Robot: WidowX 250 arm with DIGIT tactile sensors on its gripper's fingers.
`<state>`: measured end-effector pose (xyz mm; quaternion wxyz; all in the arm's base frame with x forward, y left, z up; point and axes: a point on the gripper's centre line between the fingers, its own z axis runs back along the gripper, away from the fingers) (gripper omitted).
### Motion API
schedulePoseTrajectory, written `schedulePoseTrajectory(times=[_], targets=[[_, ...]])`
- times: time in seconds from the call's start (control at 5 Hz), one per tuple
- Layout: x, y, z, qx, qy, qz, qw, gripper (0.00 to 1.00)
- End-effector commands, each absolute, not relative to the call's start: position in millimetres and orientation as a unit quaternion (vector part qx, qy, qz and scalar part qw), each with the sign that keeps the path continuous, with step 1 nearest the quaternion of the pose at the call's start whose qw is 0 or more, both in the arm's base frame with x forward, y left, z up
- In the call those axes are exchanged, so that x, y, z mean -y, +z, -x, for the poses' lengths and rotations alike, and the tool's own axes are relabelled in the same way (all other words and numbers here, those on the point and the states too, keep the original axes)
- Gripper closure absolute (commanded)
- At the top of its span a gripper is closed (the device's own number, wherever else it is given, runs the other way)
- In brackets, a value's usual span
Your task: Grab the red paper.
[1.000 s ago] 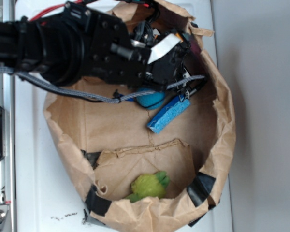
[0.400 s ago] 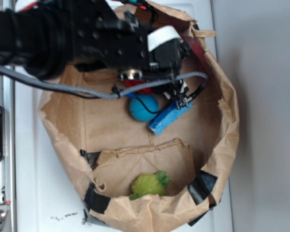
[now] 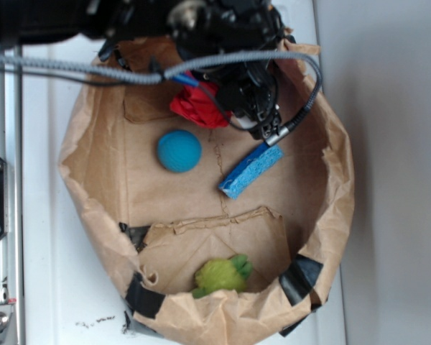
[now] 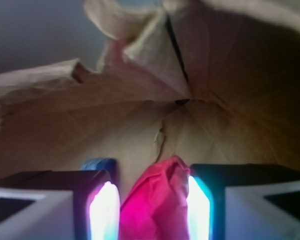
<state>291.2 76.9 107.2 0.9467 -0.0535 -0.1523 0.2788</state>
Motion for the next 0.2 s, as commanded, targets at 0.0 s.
schedulePoseTrajectory(times=[0.0], targets=[[-102.1,153.5,-291.7,0.188,0.268,0.064,0.943,1.00]])
